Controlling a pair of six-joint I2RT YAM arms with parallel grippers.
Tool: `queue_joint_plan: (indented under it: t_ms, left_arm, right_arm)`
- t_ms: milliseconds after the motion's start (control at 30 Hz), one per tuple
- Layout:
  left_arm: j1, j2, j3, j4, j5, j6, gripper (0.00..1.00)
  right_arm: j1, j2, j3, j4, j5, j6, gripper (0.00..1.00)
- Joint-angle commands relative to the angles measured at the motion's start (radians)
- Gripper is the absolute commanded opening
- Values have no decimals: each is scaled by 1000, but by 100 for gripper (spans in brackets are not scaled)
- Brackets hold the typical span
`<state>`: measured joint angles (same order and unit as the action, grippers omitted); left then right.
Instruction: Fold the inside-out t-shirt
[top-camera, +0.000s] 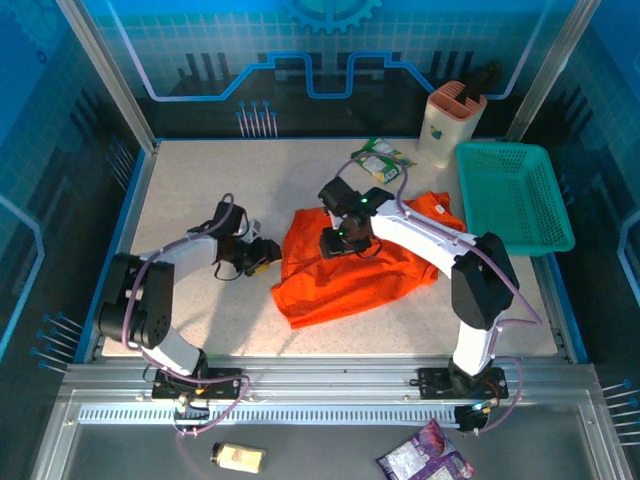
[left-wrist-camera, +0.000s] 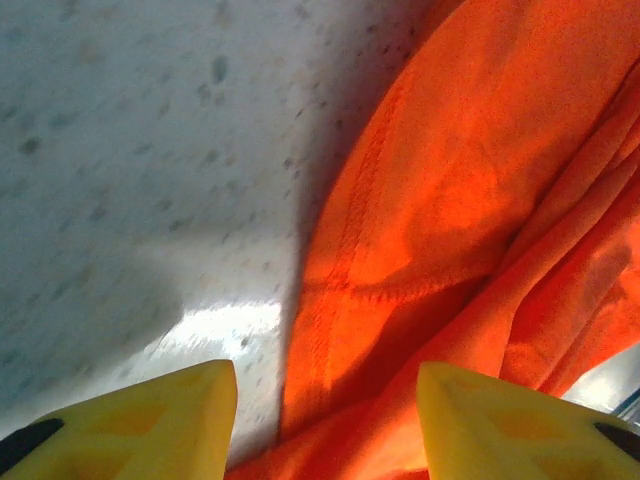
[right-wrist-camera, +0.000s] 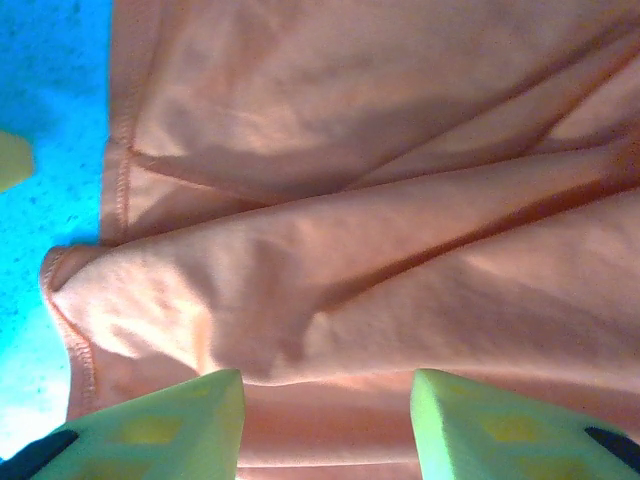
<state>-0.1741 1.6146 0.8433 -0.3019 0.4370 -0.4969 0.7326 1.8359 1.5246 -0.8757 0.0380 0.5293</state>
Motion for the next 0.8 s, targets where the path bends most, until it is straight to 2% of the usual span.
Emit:
queue_joint_plan:
  t_ms: [0, 100, 267, 400, 533, 667, 733, 767]
  left_arm:
    - [-38, 76, 114, -18, -84, 64, 50]
    - [-66, 159, 202, -51, -130, 108, 48]
    - [-73, 253, 278, -47, -89, 114, 37]
    - [-76, 251, 282, -28, -66, 103, 18]
    - [-76, 182, 270, -13, -35, 74, 0]
    - [-76, 92, 257, -11, -15, 56, 0]
    - [-74, 68, 267, -50, -46, 61, 0]
    - [-74, 59, 273, -82, -78, 61, 4]
  right_arm:
    - [38, 41, 39, -76, 1, 35, 48]
    - [63, 45, 33, -72, 2, 51, 48]
    - [90, 27, 1, -57, -4, 82, 47]
    - [100, 8, -35, -10, -18, 112, 46]
    - [102, -13, -105, 125, -85, 153, 46]
    - [102, -14, -161, 254, -142, 198, 45]
    - [106, -5, -170, 302, -153, 208, 45]
    - [112, 3, -168, 318, -155, 206, 45]
